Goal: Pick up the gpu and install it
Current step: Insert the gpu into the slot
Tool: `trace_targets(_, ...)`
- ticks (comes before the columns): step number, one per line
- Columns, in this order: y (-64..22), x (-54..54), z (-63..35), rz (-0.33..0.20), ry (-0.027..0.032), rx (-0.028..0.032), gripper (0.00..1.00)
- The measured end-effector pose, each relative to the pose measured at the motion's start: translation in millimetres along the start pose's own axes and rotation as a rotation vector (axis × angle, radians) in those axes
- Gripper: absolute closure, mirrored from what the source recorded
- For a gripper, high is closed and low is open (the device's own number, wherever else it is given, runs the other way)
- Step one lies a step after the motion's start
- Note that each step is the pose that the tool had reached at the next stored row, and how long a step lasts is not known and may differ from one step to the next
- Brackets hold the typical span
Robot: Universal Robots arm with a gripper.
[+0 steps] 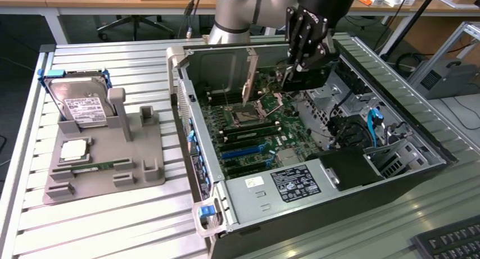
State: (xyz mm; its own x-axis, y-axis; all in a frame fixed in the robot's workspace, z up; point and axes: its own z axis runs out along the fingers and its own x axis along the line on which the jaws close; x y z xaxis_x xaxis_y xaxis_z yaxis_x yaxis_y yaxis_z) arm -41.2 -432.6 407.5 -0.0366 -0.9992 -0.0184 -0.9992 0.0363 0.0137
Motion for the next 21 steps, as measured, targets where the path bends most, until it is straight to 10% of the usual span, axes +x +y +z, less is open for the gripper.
trace_targets(21,-0.4,12.5,0.7,0.0,0.0,0.0,0.73)
